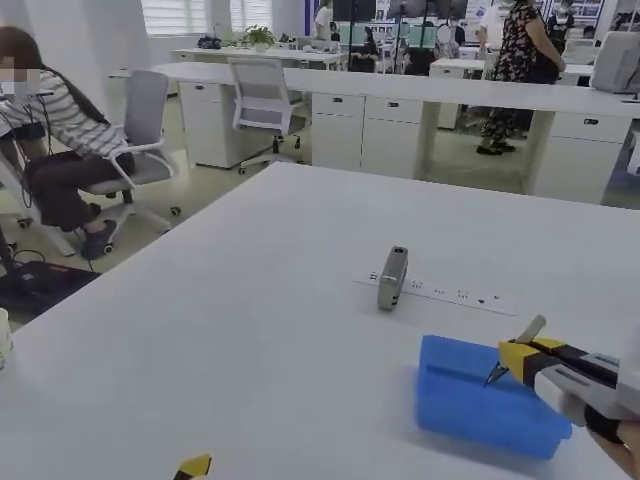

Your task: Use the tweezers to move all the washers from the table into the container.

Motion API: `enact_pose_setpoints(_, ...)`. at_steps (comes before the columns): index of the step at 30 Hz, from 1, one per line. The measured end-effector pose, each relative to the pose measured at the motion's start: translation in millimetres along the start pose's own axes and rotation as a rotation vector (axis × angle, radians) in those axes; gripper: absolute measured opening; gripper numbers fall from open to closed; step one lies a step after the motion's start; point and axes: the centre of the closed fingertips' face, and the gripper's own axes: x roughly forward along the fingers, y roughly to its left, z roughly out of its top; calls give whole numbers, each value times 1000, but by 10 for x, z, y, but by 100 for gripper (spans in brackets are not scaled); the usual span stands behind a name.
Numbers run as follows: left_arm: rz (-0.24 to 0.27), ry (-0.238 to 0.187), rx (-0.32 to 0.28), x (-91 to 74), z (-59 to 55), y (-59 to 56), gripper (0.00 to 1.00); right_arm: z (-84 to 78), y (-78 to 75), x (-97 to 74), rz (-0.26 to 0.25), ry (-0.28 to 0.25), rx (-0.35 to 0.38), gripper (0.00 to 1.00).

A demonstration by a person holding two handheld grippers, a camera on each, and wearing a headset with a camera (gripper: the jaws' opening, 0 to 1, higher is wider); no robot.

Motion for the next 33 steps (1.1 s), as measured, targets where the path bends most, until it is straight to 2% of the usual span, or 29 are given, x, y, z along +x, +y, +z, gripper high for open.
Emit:
enact_pose_setpoints(6,3,1,3,-2,-2,2,93,-56,98,-115,9,3,10,2)
enact_pose_setpoints(15,13,-1,7,-13,3,18,92,-280,208,-220,10,26,55,2)
enact_pose_setpoints(22,8,-10,12,-18,17,6,93,-649,279,-215,42,112,32,2)
enact_pose_setpoints(25,7,-7,16,-17,11,3,92,-796,284,-231,45,139,55,2)
enact_pose_setpoints(33,-3,2,24,-11,-4,-23,92,-998,302,-218,45,172,87,2)
